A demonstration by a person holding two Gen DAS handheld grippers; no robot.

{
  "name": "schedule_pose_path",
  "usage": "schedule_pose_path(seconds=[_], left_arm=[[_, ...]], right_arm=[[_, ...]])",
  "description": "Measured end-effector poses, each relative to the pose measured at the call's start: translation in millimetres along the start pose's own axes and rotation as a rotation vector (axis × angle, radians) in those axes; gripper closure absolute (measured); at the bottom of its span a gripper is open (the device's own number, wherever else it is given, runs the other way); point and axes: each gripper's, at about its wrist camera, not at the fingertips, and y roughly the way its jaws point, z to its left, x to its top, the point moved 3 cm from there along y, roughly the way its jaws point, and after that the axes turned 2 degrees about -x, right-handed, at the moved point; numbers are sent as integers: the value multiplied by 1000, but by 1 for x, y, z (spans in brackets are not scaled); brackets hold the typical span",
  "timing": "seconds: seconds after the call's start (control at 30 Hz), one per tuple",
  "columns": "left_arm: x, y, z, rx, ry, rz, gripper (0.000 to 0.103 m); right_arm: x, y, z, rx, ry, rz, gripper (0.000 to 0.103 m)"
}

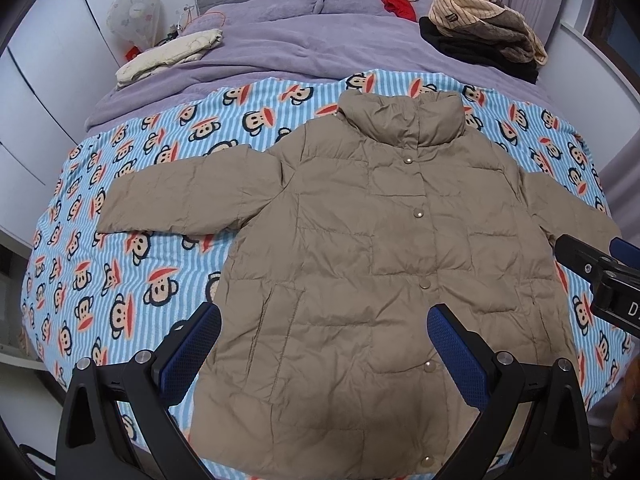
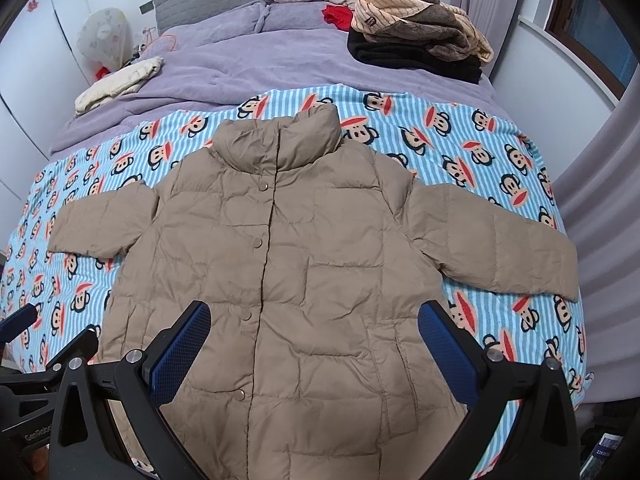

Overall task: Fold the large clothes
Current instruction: 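Grasp the sleeve cuff nearest the left tool with the left tool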

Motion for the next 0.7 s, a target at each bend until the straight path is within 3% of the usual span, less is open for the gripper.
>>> schedule_pose_path(seconds=[0.2, 0.33, 0.43, 0.57, 0.7], left_arm=[[0, 17, 18, -74, -19, 26, 0], [3, 37, 53, -97, -79, 64, 0], [7, 56, 89, -91, -142, 88, 0], [15, 83, 151, -73, -230, 50, 0], [30, 132, 222, -122, -377, 33, 0]], right_arm=[[4, 27, 2, 21, 53, 109, 0], [0, 42, 23, 63, 12, 149, 0], [-13, 57, 53, 123, -51, 209, 0], [-25, 74, 89, 190, -75, 275, 0], [-34, 91, 115, 204, -77, 336, 0]])
